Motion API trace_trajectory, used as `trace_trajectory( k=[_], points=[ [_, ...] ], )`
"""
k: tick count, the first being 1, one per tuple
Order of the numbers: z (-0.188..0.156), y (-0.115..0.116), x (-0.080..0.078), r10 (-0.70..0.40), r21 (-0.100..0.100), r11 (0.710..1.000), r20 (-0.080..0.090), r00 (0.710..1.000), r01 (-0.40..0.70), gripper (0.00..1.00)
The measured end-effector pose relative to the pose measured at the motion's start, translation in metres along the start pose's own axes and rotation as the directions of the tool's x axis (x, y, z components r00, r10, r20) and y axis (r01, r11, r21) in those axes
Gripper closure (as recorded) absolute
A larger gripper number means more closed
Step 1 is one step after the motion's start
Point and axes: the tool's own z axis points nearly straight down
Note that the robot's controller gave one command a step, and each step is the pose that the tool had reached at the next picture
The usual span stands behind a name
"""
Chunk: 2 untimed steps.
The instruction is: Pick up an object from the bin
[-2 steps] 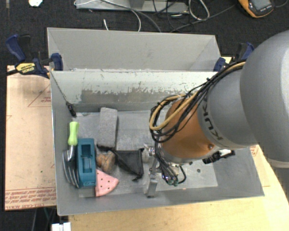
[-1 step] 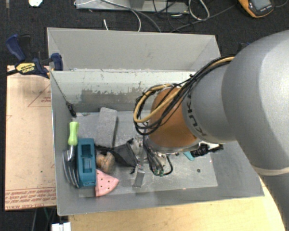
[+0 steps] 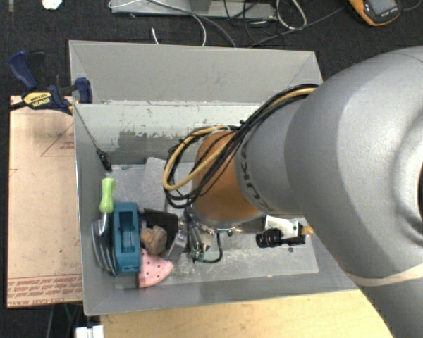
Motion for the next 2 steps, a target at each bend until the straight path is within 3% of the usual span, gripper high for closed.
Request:
trace_trajectory(
  k=[2],
  points=[
    [0.0001, -0.0002, -0.0001, 0.000, 0.001, 1.000, 0.000, 1.000, 0.000, 1.00]
  ],
)
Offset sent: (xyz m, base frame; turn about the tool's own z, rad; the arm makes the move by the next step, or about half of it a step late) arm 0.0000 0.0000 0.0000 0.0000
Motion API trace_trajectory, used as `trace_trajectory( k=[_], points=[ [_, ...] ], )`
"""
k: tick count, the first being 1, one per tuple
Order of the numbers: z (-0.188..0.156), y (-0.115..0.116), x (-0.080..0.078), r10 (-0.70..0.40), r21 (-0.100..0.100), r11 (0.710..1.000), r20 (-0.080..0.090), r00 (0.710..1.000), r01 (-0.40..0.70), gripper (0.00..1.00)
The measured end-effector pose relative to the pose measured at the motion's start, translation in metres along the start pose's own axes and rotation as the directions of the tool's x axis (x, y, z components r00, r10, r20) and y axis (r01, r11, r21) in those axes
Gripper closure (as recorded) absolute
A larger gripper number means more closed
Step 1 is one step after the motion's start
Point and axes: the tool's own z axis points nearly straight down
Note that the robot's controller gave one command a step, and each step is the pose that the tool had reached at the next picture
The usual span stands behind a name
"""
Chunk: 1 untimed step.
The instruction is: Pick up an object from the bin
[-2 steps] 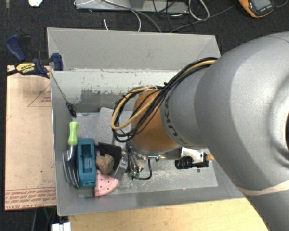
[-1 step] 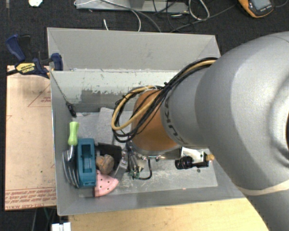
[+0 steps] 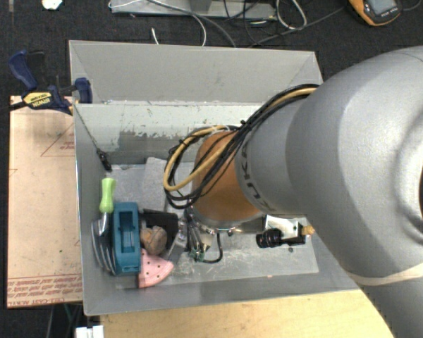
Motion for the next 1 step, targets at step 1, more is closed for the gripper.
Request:
trace_trajectory(
  k=[1],
  points=[
    [0.0001, -0.0001, 0.0000, 0.000, 0.000, 1.000, 0.000, 1.000, 0.000, 1.00]
  ],
)
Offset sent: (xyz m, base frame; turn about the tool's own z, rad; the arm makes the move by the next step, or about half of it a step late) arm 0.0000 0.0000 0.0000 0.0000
